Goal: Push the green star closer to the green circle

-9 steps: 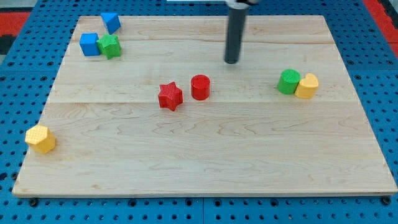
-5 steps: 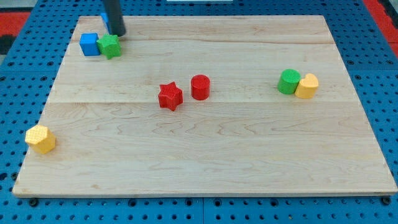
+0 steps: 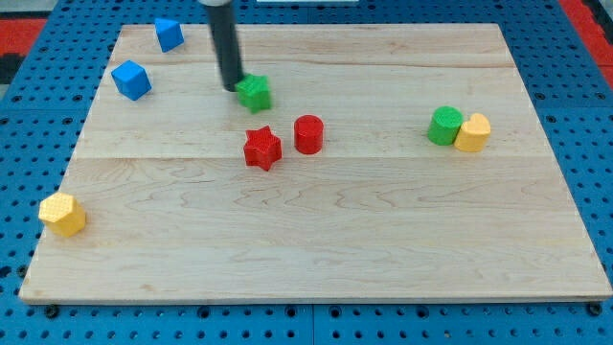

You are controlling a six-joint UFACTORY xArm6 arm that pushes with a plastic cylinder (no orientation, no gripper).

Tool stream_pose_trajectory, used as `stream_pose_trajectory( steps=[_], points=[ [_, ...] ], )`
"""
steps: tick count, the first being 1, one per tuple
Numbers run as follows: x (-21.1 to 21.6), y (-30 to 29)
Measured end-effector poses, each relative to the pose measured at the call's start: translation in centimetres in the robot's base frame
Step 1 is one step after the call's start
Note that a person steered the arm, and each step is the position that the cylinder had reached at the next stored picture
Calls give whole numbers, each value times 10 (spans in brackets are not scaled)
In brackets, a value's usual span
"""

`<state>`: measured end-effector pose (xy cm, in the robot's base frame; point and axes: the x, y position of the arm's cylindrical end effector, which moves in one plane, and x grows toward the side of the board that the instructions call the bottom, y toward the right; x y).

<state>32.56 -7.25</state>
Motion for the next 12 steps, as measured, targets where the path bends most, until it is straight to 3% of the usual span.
stream_pose_trajectory(
  steps=[2, 3, 5, 8, 9, 11, 12],
  points=[
    [13, 95],
    [-8, 61],
    [34, 44],
    [41, 160],
    [41, 154],
    [44, 199],
    [40, 171]
  ],
)
